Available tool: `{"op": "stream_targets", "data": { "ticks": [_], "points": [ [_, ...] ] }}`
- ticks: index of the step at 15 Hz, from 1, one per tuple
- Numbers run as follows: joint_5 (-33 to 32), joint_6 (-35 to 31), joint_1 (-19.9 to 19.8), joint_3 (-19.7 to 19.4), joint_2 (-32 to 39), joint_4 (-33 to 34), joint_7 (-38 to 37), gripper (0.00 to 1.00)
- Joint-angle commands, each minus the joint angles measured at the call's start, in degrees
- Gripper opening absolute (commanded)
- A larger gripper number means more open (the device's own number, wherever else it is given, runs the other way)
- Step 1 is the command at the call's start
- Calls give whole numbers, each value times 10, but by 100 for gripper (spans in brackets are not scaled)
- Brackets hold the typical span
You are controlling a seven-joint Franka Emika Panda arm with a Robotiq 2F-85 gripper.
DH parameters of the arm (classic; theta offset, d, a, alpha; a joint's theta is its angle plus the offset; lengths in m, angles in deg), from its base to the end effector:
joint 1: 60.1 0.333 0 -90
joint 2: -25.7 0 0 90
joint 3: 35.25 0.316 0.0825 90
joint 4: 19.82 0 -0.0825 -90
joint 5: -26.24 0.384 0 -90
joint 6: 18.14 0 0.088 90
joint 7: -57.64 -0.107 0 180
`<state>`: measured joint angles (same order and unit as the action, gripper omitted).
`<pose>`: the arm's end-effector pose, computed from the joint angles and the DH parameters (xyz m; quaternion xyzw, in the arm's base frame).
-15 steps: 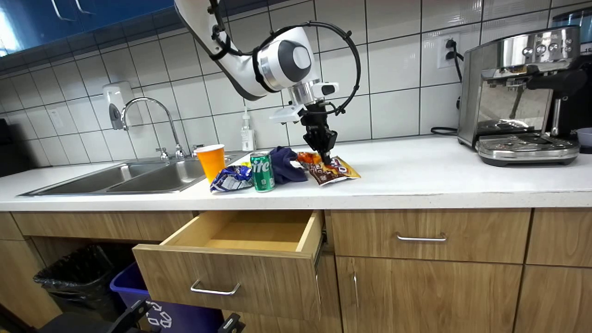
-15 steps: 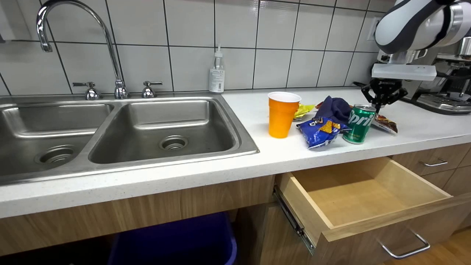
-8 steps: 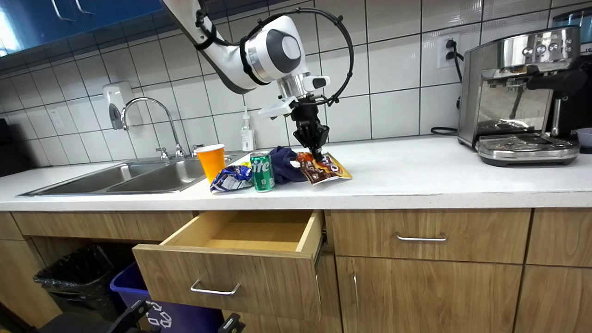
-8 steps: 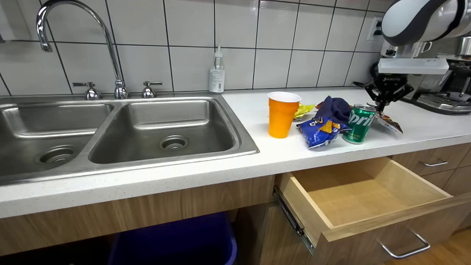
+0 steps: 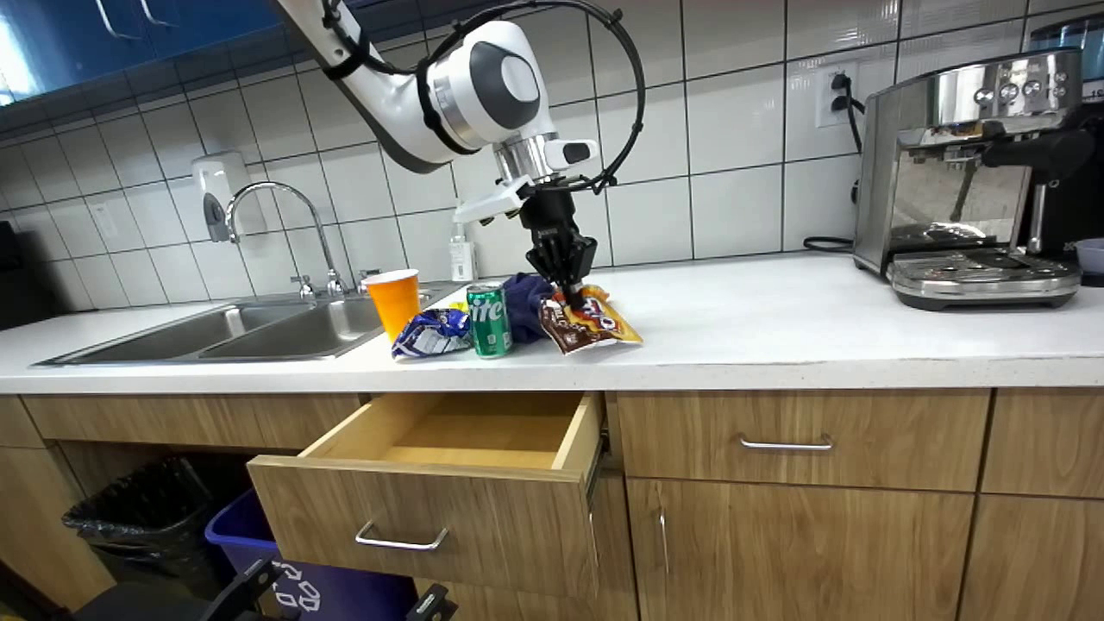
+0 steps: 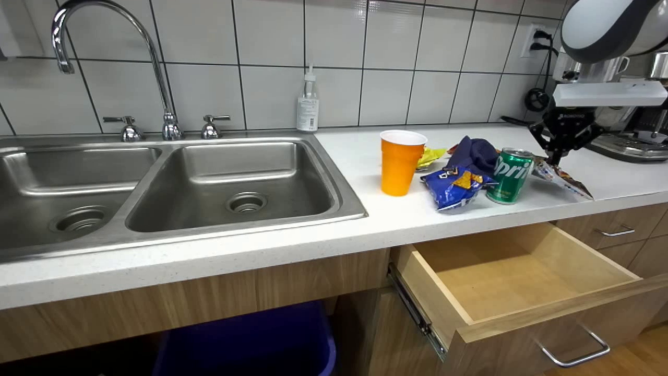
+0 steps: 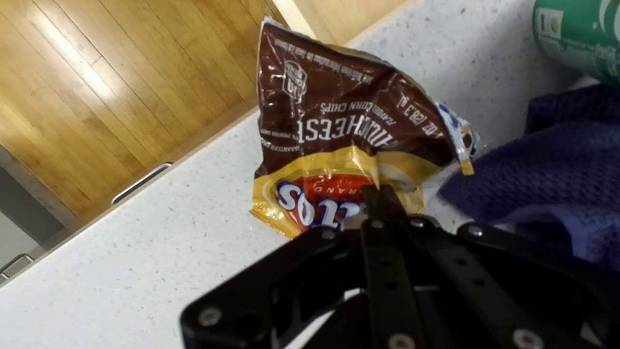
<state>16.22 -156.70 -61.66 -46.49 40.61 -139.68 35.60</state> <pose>0.5726 -0.1284 0.3072 0.9681 -0.2331 0.0407 0.0819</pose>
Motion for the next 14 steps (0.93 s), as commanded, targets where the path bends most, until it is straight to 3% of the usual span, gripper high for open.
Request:
{"op": "stream_targets", "data": {
  "ticks": [1, 14],
  "points": [
    [-19, 3, 0, 6, -56, -61, 9, 0],
    [-44, 5, 0, 43, -140, -169, 9, 0]
  ]
}}
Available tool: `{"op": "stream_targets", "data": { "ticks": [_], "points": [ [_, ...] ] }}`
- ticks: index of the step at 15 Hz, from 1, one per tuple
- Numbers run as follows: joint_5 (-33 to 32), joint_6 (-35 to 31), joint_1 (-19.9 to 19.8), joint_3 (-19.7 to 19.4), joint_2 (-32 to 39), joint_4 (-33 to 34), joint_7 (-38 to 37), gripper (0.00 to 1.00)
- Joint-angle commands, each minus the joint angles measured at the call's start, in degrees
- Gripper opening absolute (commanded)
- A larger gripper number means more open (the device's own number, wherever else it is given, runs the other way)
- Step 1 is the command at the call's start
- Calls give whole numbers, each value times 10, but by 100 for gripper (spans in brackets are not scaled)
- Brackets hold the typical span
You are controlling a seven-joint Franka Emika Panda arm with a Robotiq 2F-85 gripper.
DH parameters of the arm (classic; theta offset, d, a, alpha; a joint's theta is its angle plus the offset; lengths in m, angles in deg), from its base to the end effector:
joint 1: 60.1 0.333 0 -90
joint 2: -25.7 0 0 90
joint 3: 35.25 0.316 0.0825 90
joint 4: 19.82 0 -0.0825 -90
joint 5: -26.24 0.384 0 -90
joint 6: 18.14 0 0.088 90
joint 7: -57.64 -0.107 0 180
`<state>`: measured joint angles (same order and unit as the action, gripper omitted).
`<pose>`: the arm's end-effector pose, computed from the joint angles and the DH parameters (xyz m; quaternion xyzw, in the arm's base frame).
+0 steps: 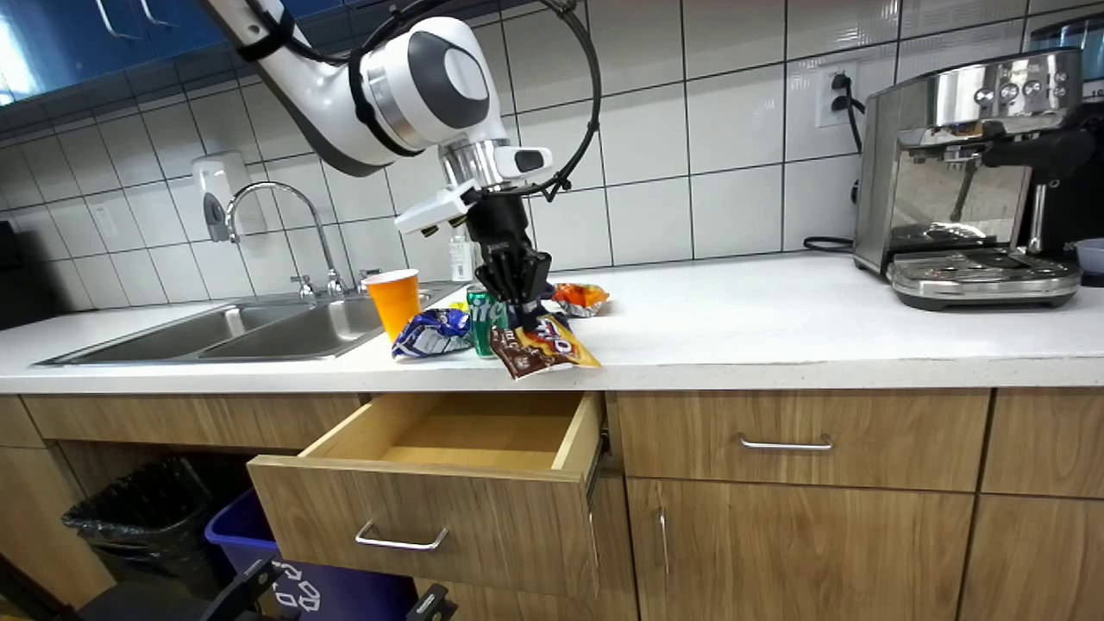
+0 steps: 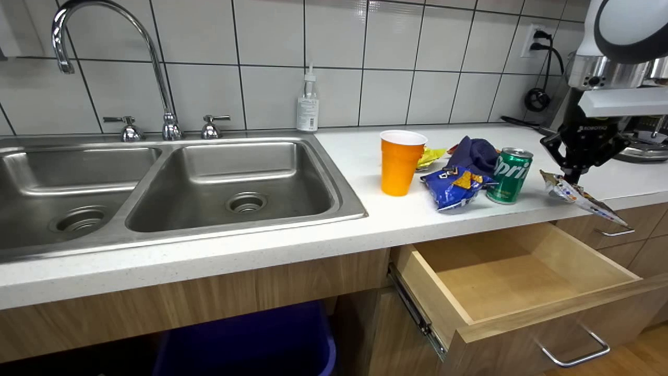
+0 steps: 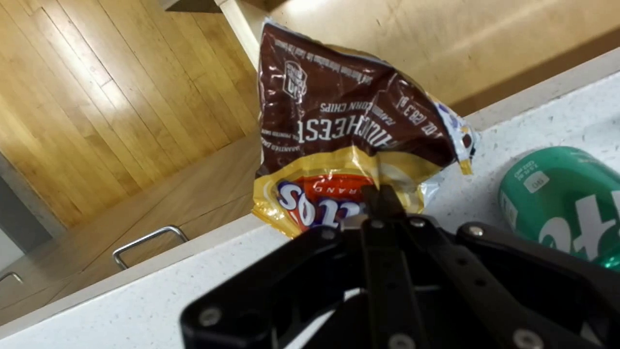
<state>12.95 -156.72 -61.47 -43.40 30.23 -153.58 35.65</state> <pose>0.5057 -0.0860 0.3037 0.9791 -0.1861 0.0114 0.0816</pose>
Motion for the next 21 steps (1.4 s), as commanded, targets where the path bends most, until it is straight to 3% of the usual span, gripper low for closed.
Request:
{"op": "stream_targets", "data": {
  "ticks": [1, 12, 21],
  "points": [
    [-11, 5, -2, 16, -40, -35, 10, 0],
    [-25, 7, 1, 54, -64, -83, 25, 0],
    [-63, -10, -1, 56, -46, -98, 23, 0]
  ]
}}
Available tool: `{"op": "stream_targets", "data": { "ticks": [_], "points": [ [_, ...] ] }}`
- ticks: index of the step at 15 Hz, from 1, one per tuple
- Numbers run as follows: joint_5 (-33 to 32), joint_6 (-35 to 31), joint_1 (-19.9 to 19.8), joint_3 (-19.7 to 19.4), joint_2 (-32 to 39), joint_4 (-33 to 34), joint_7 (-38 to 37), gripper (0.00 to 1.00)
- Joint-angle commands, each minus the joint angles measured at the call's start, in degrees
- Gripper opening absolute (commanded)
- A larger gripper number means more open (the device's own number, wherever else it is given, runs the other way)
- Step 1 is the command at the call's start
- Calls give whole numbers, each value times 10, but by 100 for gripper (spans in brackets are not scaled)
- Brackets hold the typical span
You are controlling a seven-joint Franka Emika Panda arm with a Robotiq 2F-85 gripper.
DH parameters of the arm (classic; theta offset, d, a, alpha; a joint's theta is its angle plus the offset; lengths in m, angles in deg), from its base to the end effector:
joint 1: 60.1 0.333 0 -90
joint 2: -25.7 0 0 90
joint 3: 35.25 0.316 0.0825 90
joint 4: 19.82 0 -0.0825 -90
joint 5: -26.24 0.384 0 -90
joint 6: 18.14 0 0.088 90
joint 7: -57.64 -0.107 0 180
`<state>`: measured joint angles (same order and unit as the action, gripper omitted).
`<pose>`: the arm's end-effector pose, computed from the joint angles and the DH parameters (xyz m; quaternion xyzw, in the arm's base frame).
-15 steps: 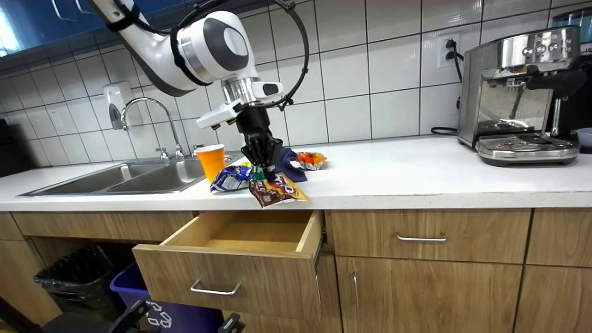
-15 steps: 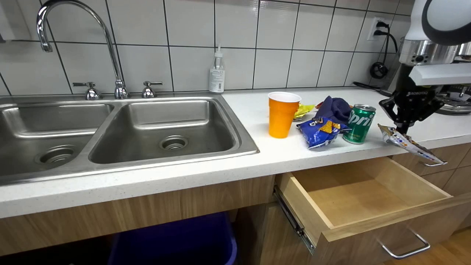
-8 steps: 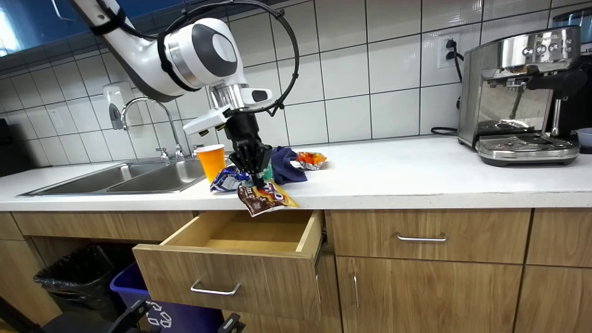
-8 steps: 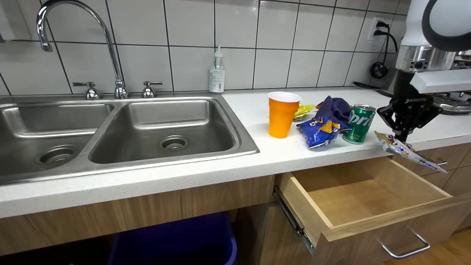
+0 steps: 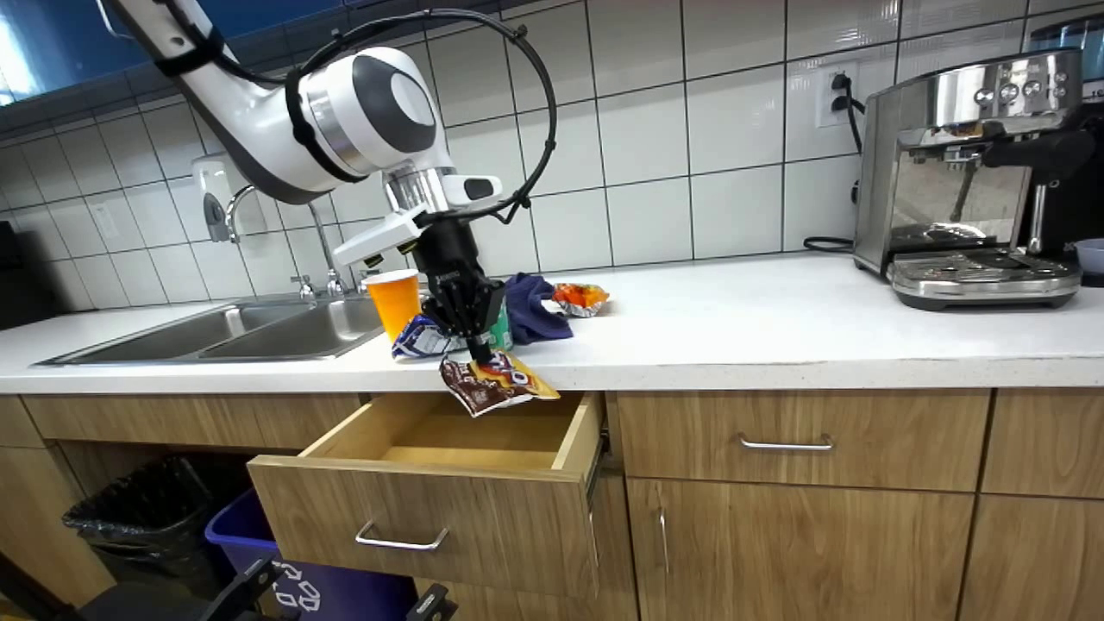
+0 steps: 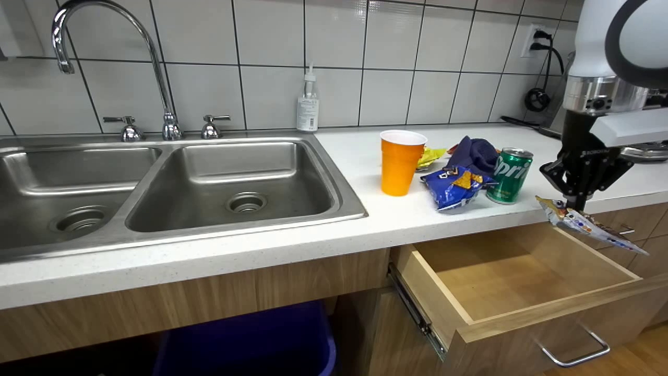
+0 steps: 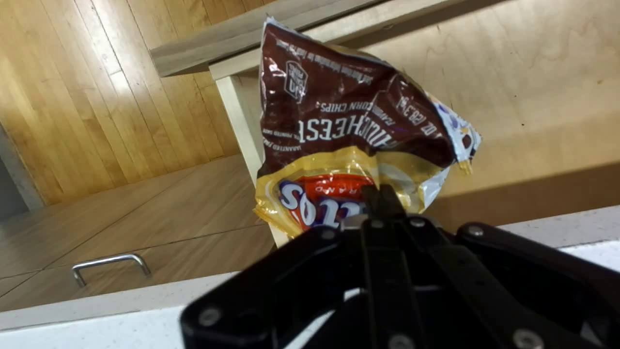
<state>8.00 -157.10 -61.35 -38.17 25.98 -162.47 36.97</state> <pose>0.4606 -0.0348 0.2792 0.9901 -0.0920 -0.0195 0.1039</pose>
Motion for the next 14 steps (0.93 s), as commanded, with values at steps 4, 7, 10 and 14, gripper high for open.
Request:
{"op": "stream_targets", "data": {
  "ticks": [4, 7, 10, 14],
  "points": [
    [-29, -14, -2, 2, 10, -11, 7, 0],
    [-41, -21, -1, 0, 23, -9, 6, 0],
    [-50, -31, 0, -2, 38, -7, 5, 0],
    [-60, -42, 3, -5, 55, -3, 4, 0]
  ]
}}
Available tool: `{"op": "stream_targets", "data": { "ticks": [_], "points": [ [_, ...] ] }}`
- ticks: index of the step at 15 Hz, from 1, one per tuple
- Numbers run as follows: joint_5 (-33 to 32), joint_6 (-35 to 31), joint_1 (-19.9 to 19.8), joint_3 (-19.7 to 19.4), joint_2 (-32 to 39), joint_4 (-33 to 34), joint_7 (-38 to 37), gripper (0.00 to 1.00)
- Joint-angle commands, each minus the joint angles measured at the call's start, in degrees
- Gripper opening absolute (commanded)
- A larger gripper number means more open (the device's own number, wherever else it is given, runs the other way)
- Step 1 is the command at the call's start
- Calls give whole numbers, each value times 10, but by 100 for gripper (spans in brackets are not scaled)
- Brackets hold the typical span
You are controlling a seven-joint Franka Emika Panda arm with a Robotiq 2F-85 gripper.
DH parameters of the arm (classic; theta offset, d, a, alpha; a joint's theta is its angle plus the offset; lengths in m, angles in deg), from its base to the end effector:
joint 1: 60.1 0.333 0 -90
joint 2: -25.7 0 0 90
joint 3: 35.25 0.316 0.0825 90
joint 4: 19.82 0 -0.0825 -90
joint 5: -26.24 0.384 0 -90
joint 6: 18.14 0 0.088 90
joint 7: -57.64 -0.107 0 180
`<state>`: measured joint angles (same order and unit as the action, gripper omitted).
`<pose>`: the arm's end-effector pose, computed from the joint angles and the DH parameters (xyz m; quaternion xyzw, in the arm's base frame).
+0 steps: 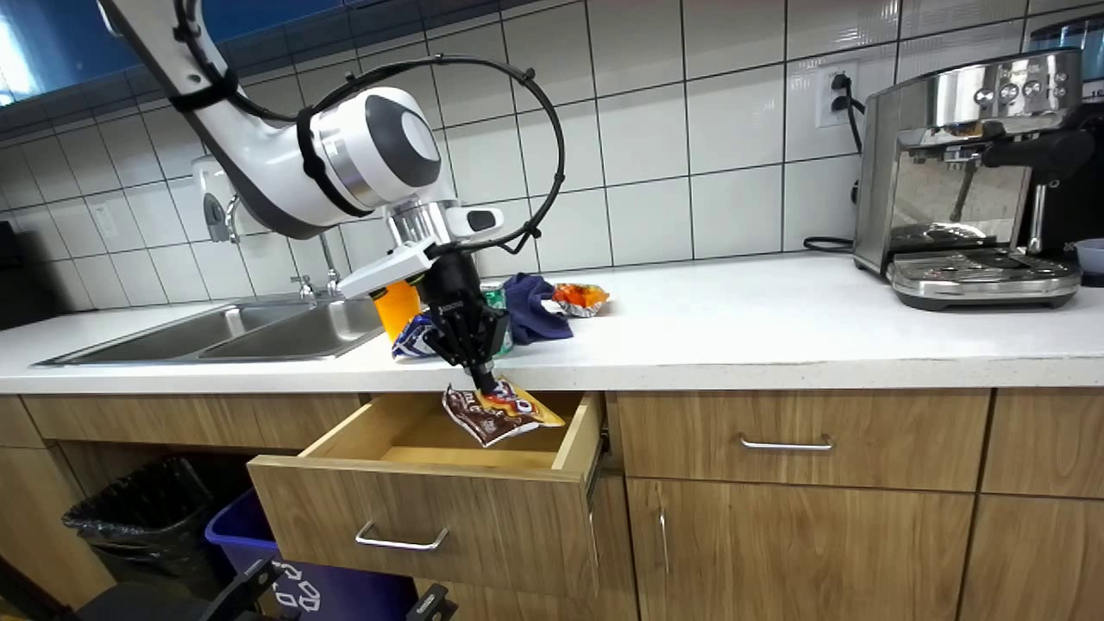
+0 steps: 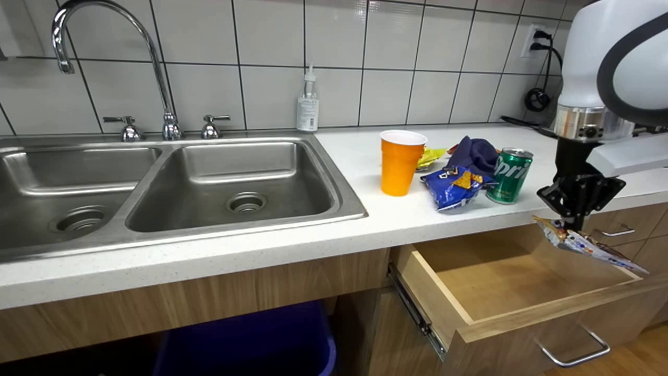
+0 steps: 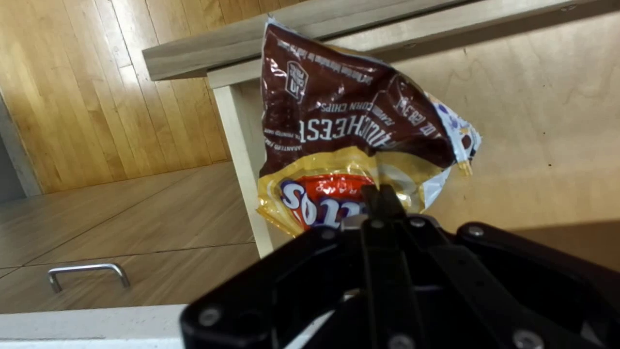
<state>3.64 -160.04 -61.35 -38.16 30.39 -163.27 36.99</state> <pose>0.4553 -0.0322 0.2426 0.9905 -0.0535 -0.0367 0.1209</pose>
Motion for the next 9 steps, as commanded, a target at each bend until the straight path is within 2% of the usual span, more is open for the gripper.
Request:
{"op": "stream_targets", "data": {
  "ticks": [1, 9],
  "points": [
    [-19, -16, 4, -6, 15, 6, 3, 0],
    [-49, -43, 11, -13, 41, 10, -3, 0]
  ]
}}
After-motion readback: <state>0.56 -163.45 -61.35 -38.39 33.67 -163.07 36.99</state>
